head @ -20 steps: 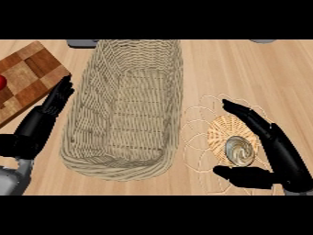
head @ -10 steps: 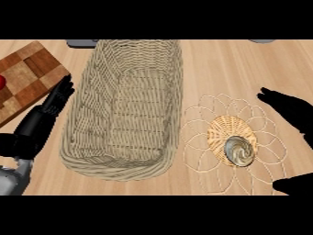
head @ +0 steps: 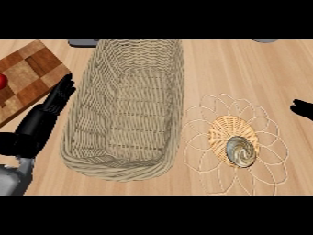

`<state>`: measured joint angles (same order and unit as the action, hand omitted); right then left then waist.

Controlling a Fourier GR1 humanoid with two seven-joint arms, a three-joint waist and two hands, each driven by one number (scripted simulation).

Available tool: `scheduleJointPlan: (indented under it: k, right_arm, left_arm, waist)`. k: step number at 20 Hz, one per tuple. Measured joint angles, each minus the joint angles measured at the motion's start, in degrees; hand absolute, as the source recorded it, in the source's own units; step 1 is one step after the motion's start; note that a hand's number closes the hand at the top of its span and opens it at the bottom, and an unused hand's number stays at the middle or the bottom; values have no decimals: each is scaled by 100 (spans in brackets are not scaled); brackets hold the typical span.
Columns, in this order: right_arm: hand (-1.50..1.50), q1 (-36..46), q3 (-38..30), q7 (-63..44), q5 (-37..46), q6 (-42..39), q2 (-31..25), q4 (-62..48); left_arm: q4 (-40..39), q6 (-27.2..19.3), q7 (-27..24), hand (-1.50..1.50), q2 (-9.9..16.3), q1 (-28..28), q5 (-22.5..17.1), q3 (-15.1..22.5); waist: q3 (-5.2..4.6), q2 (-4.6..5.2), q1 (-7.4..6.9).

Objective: Pick the cupcake from the placemat and place it in the basket

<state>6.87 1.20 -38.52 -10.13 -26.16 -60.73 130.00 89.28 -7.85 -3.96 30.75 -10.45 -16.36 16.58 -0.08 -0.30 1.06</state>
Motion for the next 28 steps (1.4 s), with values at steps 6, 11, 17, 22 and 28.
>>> scheduleJointPlan:
  k: [6,11,17,22,28]
  right_arm:
    - [-150,-519,-787,176,10,-571,369,104]
    - [-150,-695,-891,371,414,-707,977,24]
    - [-150,-905,-381,1173,1728,-476,1903,-445]
    - [-150,-1002,-62,2008,2748,-169,2447,-1028]
    - [-150,-931,205,2729,3731,197,2885,-1756]
  left_arm:
    - [73,242,78,0,-136,53,164,-192]
    - [3,403,170,0,-301,-42,313,-340]
    - [-73,564,165,0,-443,-19,460,-496]
    - [-191,673,94,0,-640,-14,639,-609]
    - [-146,795,257,0,-840,-86,864,-729]
  waist:
    - [8,11,-40]
    - [9,23,-74]
    - [12,32,-107]
    - [12,33,-106]
    - [11,32,-110]
